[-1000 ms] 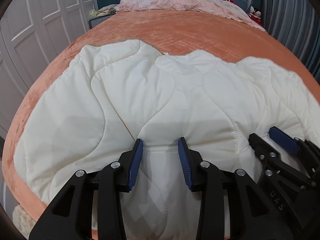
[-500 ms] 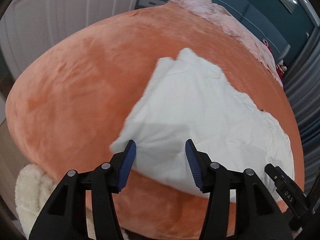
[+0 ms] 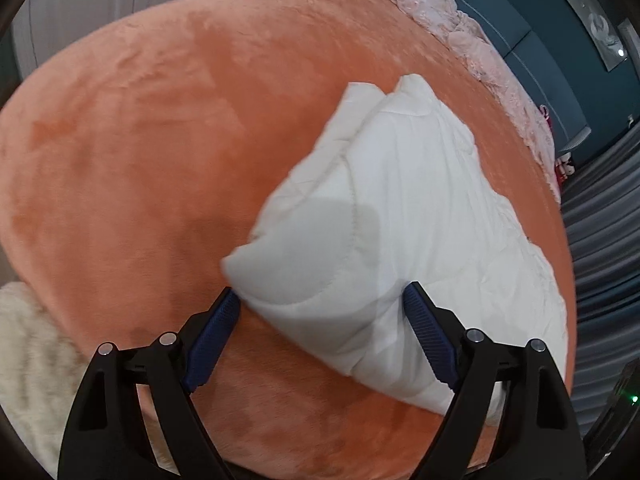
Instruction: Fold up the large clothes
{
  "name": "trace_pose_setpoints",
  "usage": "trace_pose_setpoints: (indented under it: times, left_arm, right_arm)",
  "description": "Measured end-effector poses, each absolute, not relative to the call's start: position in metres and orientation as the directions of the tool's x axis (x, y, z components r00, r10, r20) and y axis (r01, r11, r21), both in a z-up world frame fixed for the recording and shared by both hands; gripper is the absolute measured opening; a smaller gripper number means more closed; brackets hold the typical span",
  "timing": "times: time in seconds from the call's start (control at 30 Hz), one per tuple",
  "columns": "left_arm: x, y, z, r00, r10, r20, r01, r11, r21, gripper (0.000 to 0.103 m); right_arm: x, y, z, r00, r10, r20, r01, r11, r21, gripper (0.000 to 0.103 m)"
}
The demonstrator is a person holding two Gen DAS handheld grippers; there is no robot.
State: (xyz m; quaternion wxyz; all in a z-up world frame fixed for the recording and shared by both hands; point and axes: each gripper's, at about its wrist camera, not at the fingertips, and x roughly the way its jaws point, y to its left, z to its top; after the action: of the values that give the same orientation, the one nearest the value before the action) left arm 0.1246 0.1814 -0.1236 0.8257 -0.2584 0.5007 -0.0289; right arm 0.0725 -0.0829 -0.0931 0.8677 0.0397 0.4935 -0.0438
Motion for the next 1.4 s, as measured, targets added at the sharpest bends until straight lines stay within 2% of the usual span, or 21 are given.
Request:
trace_pose_setpoints:
  times: [0.07,0.1,0.17,0.2,0.23,0.27,0.3,0.37,0.4,0.47,0.63,0.8,0.93,1.1,1.3,1.37,1.4]
  left_arm:
    - [0.128,0.176,-0.121,0.496,-0.311,-0.811,-0.196,0.87,-0.453,0.077]
    - [0.129,0.173,-0.119,0.491,-0.305,-0.816,-0.193,0.875,-0.443,0.071]
    - [0.129,0.169,-0.114,0.493,-0.308,-0.814,-0.178,0.88,-0.441,0.057]
    - [0.129,0.167,-0.11,0.492,-0.314,-0.812,-0.165,0.882,-0.442,0.043]
    - [0.127,0.163,-0.103,0.496,-0.314,-0.81,-0.147,0.889,-0.434,0.031]
    - [0.125,0.161,-0.095,0.508,-0.308,-0.804,-0.132,0.895,-0.426,0.027]
    - [0.125,0.16,-0.088,0.521,-0.31,-0.795,-0.116,0.898,-0.425,0.021]
    - [0.116,0.158,-0.064,0.563,-0.328,-0.758,-0.067,0.896,-0.438,0.017]
    - [0.111,0.158,-0.05,0.584,-0.345,-0.735,-0.04,0.892,-0.451,0.016]
    - [0.102,0.152,-0.026,0.609,-0.373,-0.7,0.014,0.887,-0.461,0.014]
    - [0.07,0.11,0.036,0.653,-0.427,-0.626,0.195,0.893,-0.406,0.012]
    - [0.046,0.054,0.072,0.67,-0.453,-0.588,0.352,0.891,-0.286,0.011]
    - [0.048,-0.009,0.077,0.615,-0.514,-0.598,0.47,0.848,-0.245,0.011]
    - [0.053,-0.081,0.054,0.55,-0.52,-0.653,0.54,0.818,-0.197,0.012]
    - [0.049,-0.142,-0.002,0.45,-0.461,-0.765,0.58,0.802,-0.142,0.021]
    - [0.041,-0.135,-0.003,0.452,-0.46,-0.764,0.578,0.804,-0.142,0.027]
    - [0.034,-0.129,0.002,0.451,-0.478,-0.754,0.589,0.794,-0.151,0.039]
  right_arm:
    - [0.071,-0.083,-0.093,0.508,-0.036,-0.861,0.114,0.993,0.026,0.071]
    - [0.071,-0.082,-0.093,0.508,-0.035,-0.861,0.114,0.993,0.027,0.071]
    - [0.069,-0.084,-0.09,0.509,-0.025,-0.861,0.114,0.993,0.039,0.069]
    - [0.067,-0.085,-0.088,0.512,-0.02,-0.859,0.113,0.993,0.044,0.068]
    - [0.064,-0.086,-0.086,0.516,-0.013,-0.856,0.11,0.993,0.051,0.063]
    - [0.06,-0.089,-0.083,0.521,-0.013,-0.853,0.111,0.992,0.053,0.054]
    - [0.057,-0.091,-0.082,0.522,-0.012,-0.853,0.115,0.992,0.057,0.05]
    - [0.049,-0.102,-0.081,0.519,0.007,-0.855,0.137,0.986,0.092,0.03]
    - [0.048,-0.105,-0.082,0.512,0.014,-0.859,0.143,0.984,0.102,0.026]
    - [0.048,-0.108,-0.089,0.494,0.039,-0.869,0.14,0.982,0.124,0.018]
    - [0.055,-0.086,-0.099,0.479,0.055,-0.876,0.087,0.99,0.11,0.009]
    - [0.059,-0.075,-0.102,0.476,0.18,-0.861,0.007,0.978,0.208,0.008]
    - [0.046,-0.114,-0.084,0.492,0.282,-0.824,0.05,0.935,0.35,0.007]
    - [0.001,-0.196,-0.057,0.537,0.156,-0.829,0.208,0.928,0.31,0.007]
    - [-0.039,-0.253,-0.046,0.521,-0.003,-0.853,0.338,0.919,0.203,0.009]
    - [-0.048,-0.263,-0.033,0.544,-0.015,-0.839,0.346,0.915,0.208,0.013]
    - [-0.05,-0.264,-0.024,0.562,-0.012,-0.827,0.338,0.916,0.217,0.016]
